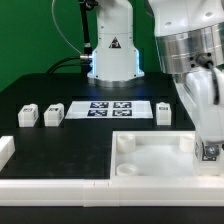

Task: Assemble one leg

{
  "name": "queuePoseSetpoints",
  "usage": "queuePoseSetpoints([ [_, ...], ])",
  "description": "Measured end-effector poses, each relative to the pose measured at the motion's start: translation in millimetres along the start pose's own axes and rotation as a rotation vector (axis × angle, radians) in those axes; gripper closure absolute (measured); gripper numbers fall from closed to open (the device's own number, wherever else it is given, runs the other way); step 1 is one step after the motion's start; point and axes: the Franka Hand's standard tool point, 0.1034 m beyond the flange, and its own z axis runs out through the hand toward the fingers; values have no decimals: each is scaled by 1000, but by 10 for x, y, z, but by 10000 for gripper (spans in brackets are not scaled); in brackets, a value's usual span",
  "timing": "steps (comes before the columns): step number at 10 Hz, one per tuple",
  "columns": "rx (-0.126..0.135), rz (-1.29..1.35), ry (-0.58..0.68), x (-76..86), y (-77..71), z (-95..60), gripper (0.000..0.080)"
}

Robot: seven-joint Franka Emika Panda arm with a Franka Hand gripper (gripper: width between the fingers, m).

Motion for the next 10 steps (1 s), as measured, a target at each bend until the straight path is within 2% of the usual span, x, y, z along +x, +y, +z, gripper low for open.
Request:
queuePoseSetpoints([
  [2,0,186,2,-5,5,3,505],
  [3,0,185,2,-5,5,3,505],
  [4,0,165,2,-5,6,4,411],
  [6,0,-17,2,-3,-5,-8,411],
  [7,5,-167,0,8,-24,-39,228],
  [8,9,-252,0,-1,-38,-67,168],
  [10,2,-544,5,-13,-28,-85,152],
])
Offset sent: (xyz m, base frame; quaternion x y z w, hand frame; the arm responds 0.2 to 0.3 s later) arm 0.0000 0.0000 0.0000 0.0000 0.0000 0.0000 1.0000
